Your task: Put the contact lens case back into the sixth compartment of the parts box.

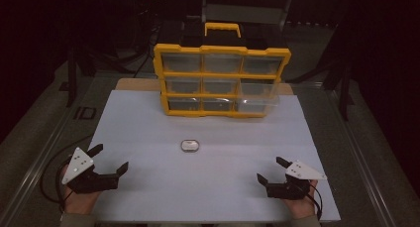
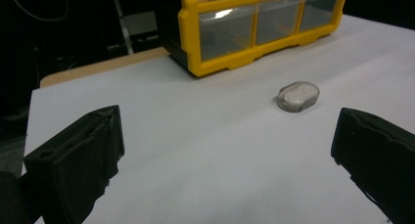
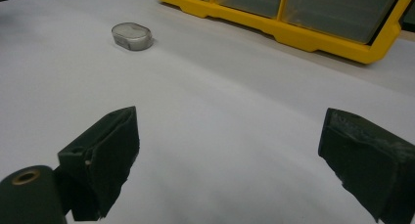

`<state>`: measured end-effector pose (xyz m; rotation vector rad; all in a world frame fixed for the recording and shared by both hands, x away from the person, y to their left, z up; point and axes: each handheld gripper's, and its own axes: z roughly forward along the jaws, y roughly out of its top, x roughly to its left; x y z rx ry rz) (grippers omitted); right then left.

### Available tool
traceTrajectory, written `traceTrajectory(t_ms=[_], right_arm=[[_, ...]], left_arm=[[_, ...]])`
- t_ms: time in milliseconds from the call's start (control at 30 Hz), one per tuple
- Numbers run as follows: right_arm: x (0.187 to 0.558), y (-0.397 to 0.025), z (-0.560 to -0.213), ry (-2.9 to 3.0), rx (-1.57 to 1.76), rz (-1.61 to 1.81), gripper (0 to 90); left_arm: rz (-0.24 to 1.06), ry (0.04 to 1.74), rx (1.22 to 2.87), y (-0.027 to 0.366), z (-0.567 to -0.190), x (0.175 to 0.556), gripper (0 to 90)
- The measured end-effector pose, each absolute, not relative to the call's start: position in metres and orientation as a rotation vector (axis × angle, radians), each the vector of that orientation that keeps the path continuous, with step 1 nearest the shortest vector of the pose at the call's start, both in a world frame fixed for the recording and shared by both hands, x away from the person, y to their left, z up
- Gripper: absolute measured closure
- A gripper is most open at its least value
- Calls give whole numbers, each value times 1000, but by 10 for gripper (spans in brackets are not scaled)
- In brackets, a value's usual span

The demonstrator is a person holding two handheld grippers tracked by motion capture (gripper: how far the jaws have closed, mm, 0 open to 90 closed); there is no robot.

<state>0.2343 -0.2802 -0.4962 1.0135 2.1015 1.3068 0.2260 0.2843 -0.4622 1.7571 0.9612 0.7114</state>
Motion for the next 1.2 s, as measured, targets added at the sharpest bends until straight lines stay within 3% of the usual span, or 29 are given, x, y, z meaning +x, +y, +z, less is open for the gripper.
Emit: traceTrajectory(t_ms=[600,1200], right_arm=[[235,-278,-498,2122,1013,1287,79],[235,-276,-497,2121,1003,1294,79]], left_arm=[[732,957,1792,281,-461,229,0],[704,881,1925,260,-437,267,0]])
